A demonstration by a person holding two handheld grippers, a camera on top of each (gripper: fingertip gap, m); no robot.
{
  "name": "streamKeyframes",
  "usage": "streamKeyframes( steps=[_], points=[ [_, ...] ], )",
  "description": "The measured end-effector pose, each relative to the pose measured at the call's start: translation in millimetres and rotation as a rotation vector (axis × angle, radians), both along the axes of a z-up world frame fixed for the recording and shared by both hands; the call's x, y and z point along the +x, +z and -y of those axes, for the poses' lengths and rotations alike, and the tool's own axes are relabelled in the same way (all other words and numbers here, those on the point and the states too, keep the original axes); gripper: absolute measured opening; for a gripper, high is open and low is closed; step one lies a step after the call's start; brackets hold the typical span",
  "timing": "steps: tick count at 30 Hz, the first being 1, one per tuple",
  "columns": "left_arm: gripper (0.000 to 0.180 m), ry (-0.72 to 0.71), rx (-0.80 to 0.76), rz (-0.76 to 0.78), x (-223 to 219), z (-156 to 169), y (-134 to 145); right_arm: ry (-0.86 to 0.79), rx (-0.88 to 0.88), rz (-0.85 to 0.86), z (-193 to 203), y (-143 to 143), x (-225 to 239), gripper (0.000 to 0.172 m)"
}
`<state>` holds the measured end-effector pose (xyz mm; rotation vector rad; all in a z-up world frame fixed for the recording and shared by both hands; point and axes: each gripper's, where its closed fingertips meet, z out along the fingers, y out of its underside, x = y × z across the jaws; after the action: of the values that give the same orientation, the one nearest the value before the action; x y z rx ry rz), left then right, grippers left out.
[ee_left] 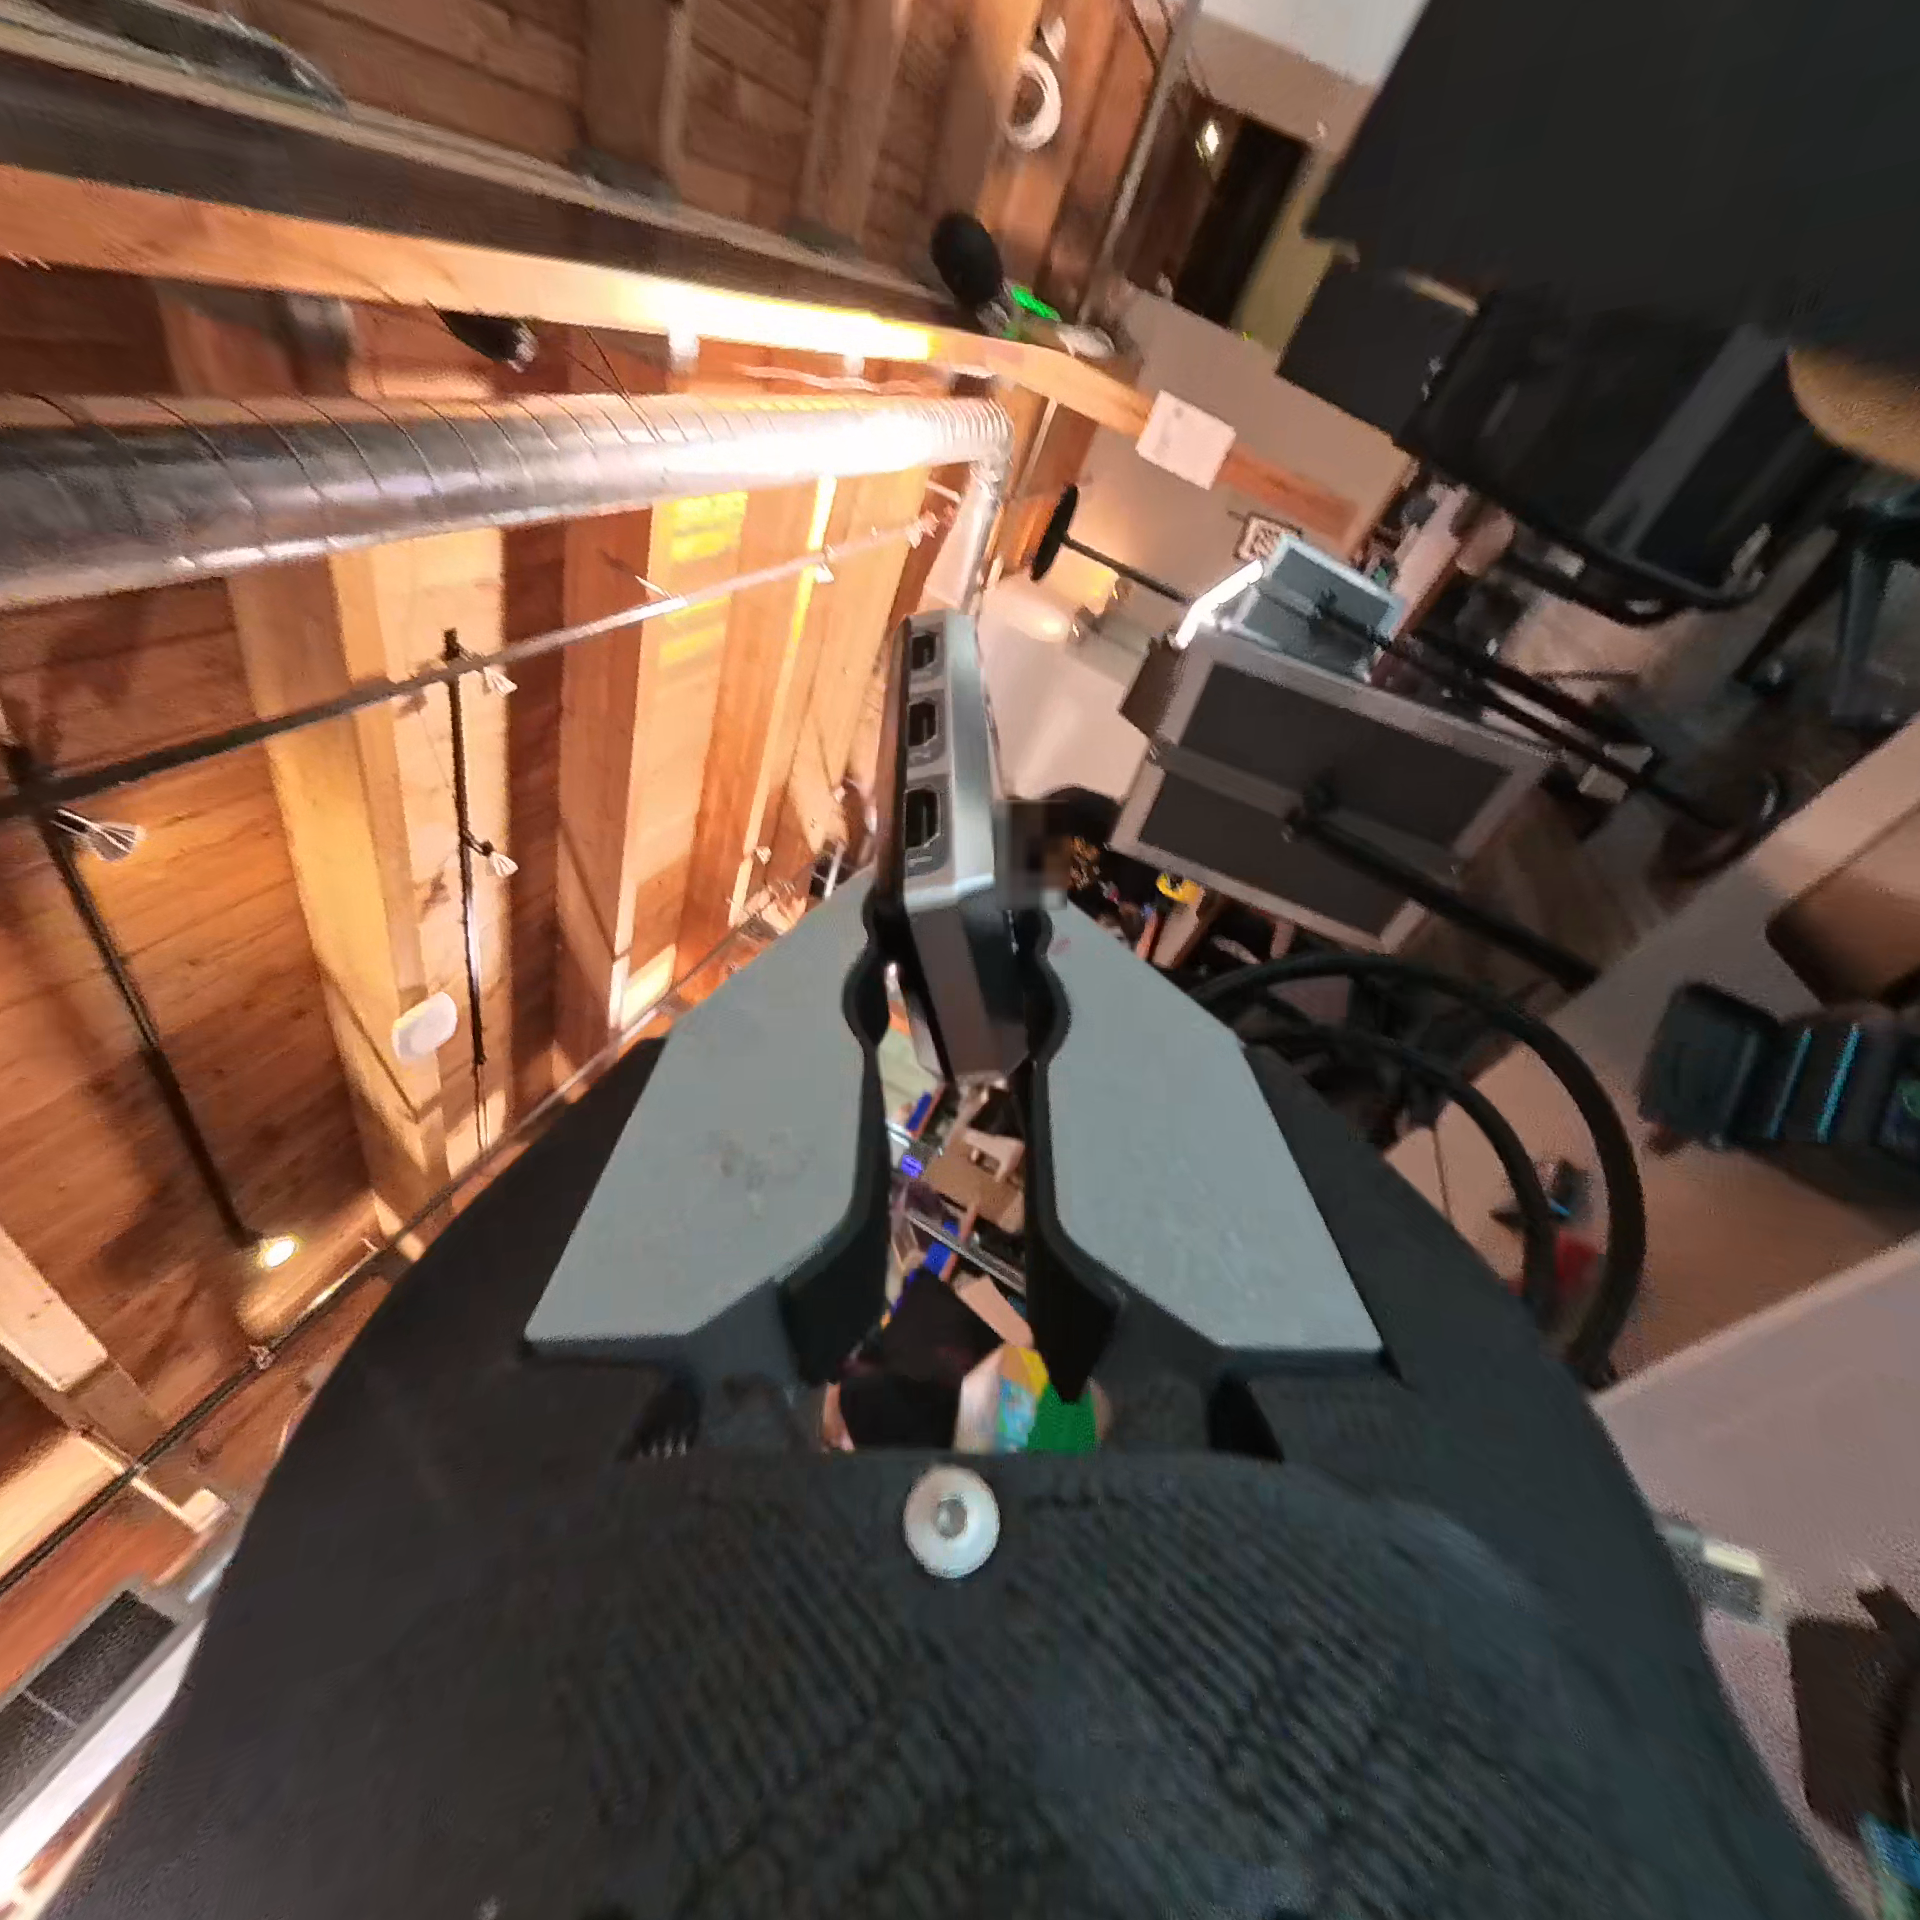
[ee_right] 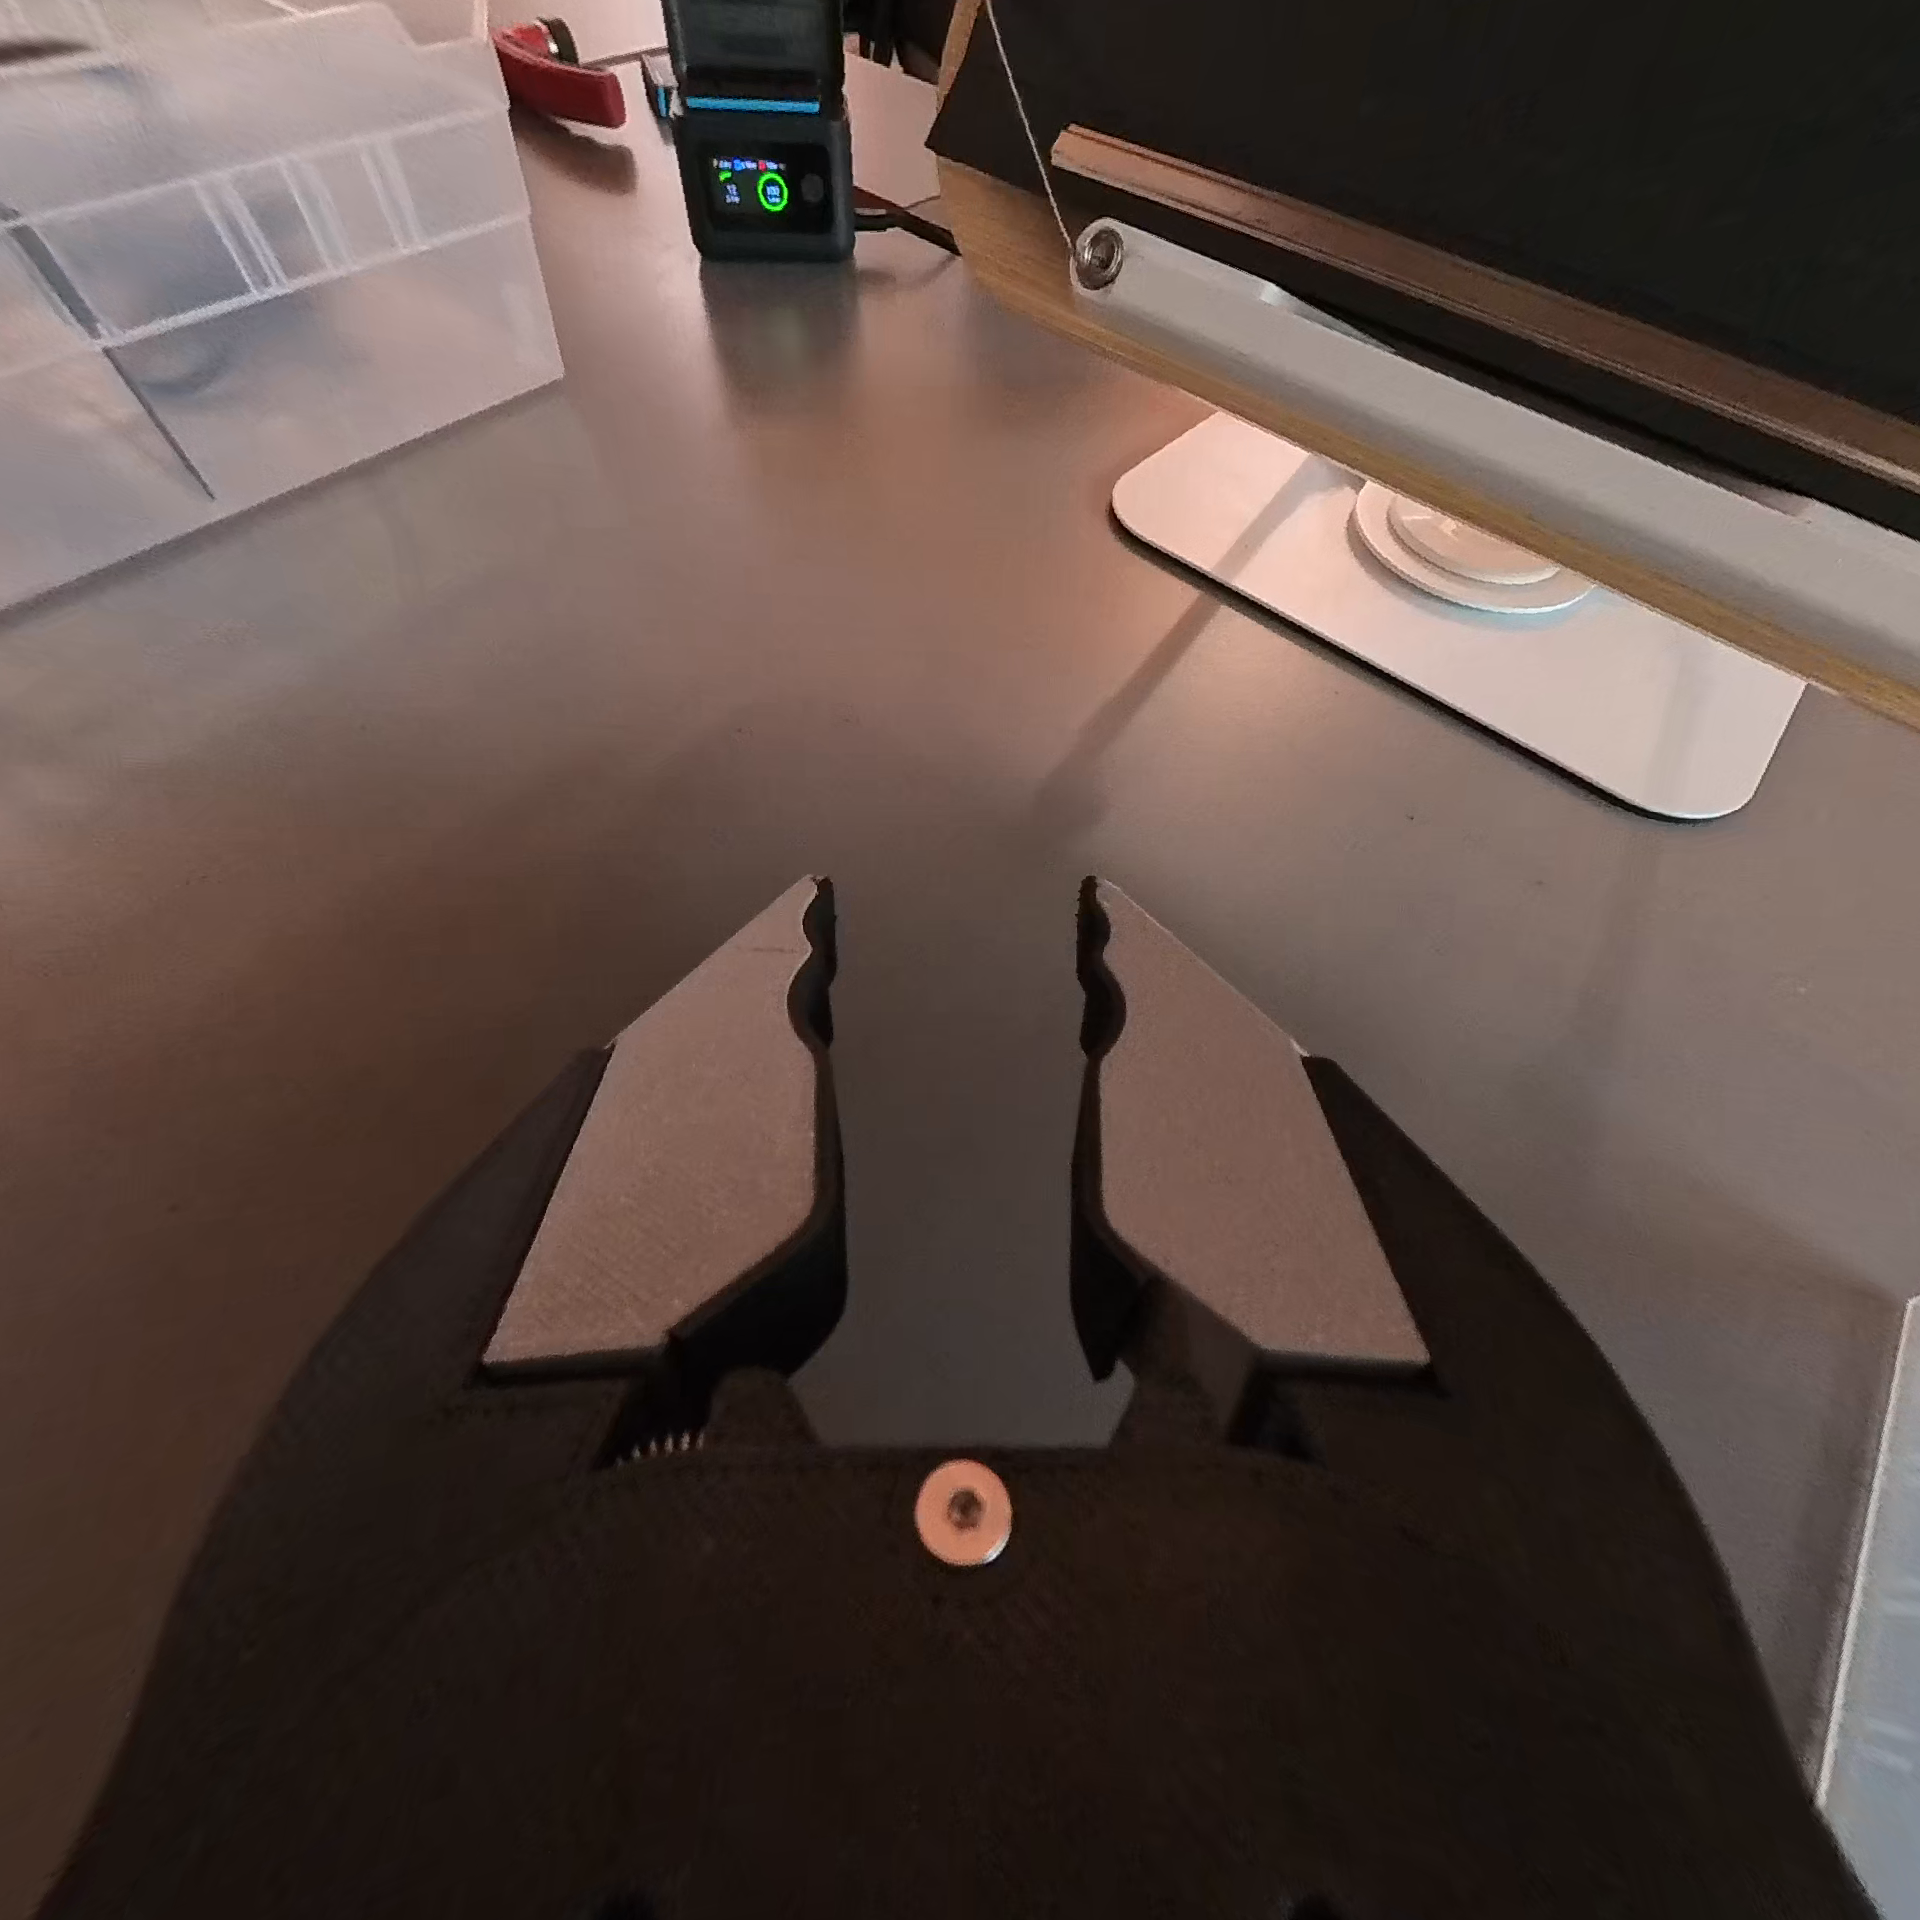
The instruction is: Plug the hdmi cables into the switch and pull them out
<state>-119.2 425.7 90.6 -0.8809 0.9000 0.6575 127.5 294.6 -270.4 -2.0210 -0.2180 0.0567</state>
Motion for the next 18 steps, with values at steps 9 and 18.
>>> streamKeyframes(
  steps=[9, 18],
  points=[
    [0.019, -0.334, 0.003, -0.107, 84.4, 87.7, -29.6, 0.001, 0.019, -0.011, 0.3, 5.0, -0.1, 0.043],
    [0.020, -0.540, 0.024, -0.436, 170.1, 147.6, -232.6, -0.050, 0.143, -0.088, 4.7, 33.3, 15.7, 0.045]
  ],
)
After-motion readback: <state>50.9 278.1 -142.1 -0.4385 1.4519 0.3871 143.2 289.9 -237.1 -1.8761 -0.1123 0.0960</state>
